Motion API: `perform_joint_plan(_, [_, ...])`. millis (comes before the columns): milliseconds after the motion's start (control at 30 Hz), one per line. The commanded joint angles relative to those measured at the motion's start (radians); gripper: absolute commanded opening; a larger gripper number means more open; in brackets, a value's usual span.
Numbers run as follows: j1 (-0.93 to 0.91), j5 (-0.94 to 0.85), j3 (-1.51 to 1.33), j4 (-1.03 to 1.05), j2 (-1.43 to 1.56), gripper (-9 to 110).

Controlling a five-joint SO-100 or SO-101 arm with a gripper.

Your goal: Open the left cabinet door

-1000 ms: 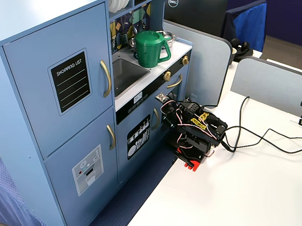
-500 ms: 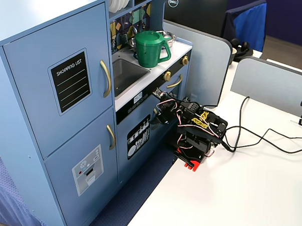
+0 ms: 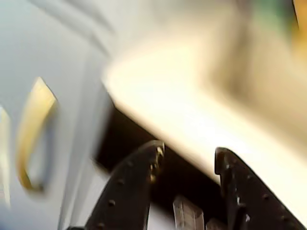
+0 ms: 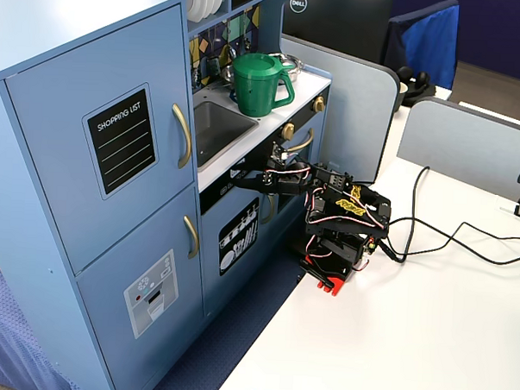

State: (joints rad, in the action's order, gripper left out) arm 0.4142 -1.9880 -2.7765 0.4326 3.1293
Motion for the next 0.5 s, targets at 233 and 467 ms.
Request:
perform_joint_plan(233, [0.181,0.077,0.364,-0.126,-0.195,7])
perform_joint_plan(467, [0.169,0.278,0.532,0.003,-0.296,8])
